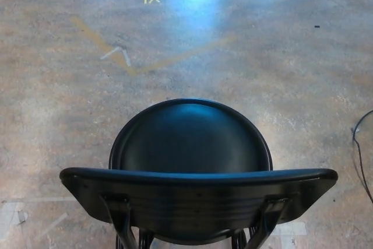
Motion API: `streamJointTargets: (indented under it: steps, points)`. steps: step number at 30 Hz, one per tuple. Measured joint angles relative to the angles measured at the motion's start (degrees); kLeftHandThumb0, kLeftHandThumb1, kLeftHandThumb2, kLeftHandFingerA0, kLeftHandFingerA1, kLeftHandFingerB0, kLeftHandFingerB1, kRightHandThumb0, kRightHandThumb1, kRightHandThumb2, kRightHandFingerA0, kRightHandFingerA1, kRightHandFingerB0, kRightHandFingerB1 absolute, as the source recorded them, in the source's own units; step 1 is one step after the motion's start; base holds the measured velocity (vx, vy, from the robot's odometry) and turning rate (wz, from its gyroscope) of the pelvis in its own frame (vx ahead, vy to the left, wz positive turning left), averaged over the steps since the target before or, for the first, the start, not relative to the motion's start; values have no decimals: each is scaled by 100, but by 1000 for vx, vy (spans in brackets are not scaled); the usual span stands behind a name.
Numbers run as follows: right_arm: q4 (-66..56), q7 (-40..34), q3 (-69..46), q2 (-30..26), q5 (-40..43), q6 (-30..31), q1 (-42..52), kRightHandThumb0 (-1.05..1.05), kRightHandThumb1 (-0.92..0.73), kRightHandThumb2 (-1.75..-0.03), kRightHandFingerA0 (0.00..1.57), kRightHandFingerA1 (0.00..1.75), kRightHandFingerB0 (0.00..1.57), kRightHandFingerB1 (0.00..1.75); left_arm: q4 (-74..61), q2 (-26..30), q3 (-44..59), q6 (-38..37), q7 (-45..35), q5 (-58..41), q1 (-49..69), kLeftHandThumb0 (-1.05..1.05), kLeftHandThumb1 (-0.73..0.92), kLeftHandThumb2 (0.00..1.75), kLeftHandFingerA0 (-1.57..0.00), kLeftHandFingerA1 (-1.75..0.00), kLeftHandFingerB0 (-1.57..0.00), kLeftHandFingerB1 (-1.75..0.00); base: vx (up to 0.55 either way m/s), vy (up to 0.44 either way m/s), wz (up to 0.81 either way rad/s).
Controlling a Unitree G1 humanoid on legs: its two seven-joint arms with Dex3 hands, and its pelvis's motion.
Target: Use the right hand to rotate the back of the chair to its left.
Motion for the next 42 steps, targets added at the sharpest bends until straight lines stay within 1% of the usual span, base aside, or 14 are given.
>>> streamJointTargets:
  steps: [2, 4, 5, 6, 7, 8, 11, 13, 14, 20, 31, 32, 33, 42]
  points:
    - [38, 43, -33, 0, 30, -93, -7, -63, -70, -61, 23, 37, 21, 29, 32, 0, 14, -72, -32, -25, -18, -65, 63, 59, -44, -43, -48, -39, 0, 0, 0]
    - [55, 64, -54, 0, 50, -140, -5, -62, -69, -61, 25, 37, 22, 29, 47, 0, 29, -100, -53, -44, -28, -71, 53, 92, -31, -51, -39, -51, 0, 0, 0]
    - [58, 69, -57, 0, 56, -164, -5, -61, -66, -60, 21, 33, 19, 28, 50, 1, 30, -115, -61, -48, -27, -67, 63, 59, -42, -43, -46, -39, 0, 0, 0]
    - [61, 69, -56, 0, 60, -191, -5, -35, -44, -99, 1, 50, 0, 48, 54, 1, 30, -134, -73, -51, -24, -72, 52, 91, -33, -52, -37, -50, 0, 0, 0]
    - [59, 68, -50, 0, 62, -242, -15, -35, -44, -99, 1, 50, 0, 48, 57, 1, 36, -159, -92, -56, -24, -72, 52, 91, -33, -52, -37, -50, 0, 0, 0]
    - [53, 68, -46, 0, 62, -280, -26, -68, -47, -88, 0, 29, 4, 24, 58, 1, 42, -171, -103, -59, -23, -75, 53, 92, -32, -50, -38, -50, 0, 0, 0]
    - [-36, 49, 62, -26, 32, -463, -80, -77, -49, -89, 0, 14, 0, 12, 64, 1, 42, -185, -114, -59, -21, -76, 54, 91, -31, -50, -41, -51, 0, 0, 0]
    - [-141, 28, 183, -81, -6, -715, -171, -77, -49, -89, 0, 14, 0, 12, 68, 1, 43, -193, -122, -58, -25, -76, 54, 91, -31, -50, -41, -51, 0, 0, 0]
    - [-191, 28, 207, -90, -12, -789, -208, -84, -51, -92, 0, 7, 0, 8, 68, 1, 47, -193, -124, -58, -31, -67, 61, 60, -41, -43, -46, -39, 0, 0, 0]
    - [-676, 34, 417, -236, -54, -1361, -437, -104, -60, -95, 0, 0, 0, 7, 69, 0, 62, -193, -130, -55, -67, -67, 64, 59, -42, -43, -47, -39, 0, 0, 0]
    - [-3011, 410, 856, -411, 28, -2175, -316, -103, -59, -96, 0, 7, 0, 18, 83, 1, 74, -195, -133, -58, -136, -78, 55, 92, -33, -51, -40, -51, 0, 0, 0]
    - [-3239, 473, 882, -416, 44, -2222, -266, -92, -59, -59, 0, 0, 0, 0, 87, 1, 74, -198, -133, -59, -134, -69, 63, 60, -42, -41, -46, -38, 0, 0, 0]
    - [-3392, 512, 898, -421, 54, -2247, -232, -92, -58, -59, 0, 0, 0, 0, 91, 1, 74, -199, -132, -58, -135, -77, 56, 92, -33, -51, -39, -50, 0, 0, 0]
    - [-4664, 820, 1024, -431, 188, -2169, 58, -96, -61, -59, 0, 0, 0, 0, 123, 3, 107, -203, -149, -80, -161, -69, 62, 60, -44, -42, -47, -38, 0, 0, 0]
